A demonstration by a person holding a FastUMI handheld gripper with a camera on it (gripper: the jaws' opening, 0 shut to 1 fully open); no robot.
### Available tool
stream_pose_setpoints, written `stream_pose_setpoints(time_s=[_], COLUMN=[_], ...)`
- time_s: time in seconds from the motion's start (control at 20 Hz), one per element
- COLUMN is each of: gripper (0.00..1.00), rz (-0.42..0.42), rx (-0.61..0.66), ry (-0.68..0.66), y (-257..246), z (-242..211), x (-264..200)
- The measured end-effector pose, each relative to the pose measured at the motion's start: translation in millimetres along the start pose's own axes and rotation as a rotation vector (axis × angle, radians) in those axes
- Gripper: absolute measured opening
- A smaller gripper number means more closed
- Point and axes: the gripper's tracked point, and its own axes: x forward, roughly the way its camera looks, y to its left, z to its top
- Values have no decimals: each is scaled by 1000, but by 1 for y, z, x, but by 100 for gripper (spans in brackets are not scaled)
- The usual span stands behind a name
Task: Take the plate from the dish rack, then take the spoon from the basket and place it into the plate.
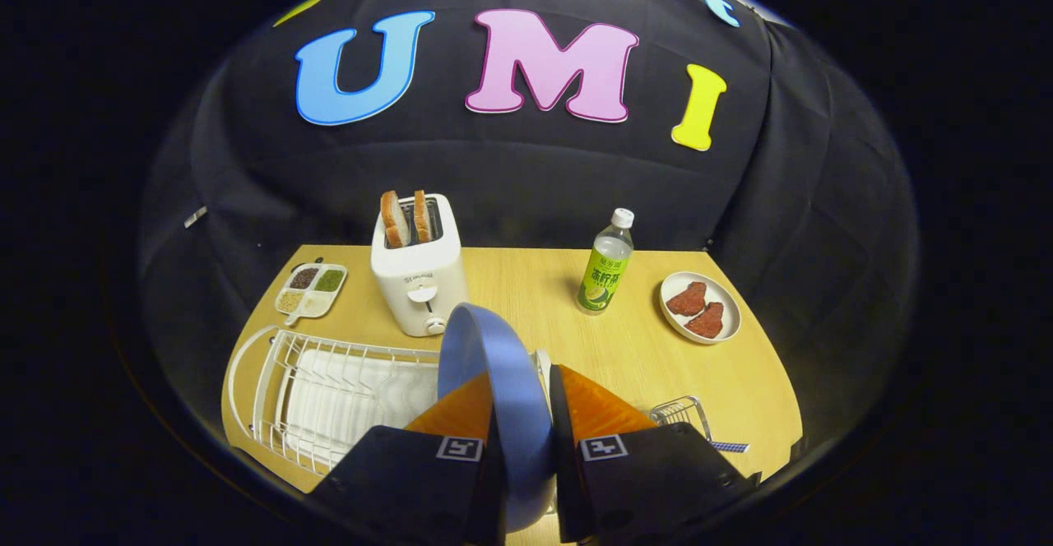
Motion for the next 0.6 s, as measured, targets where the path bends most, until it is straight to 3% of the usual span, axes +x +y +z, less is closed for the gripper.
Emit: stream_pose_setpoints(time_s=[0.3, 0.6], gripper=[27, 27], rz=[110, 181], rx=[115, 230], ry=[-2, 21], y=[-44, -108], z=[-8, -50], x=[-53, -100])
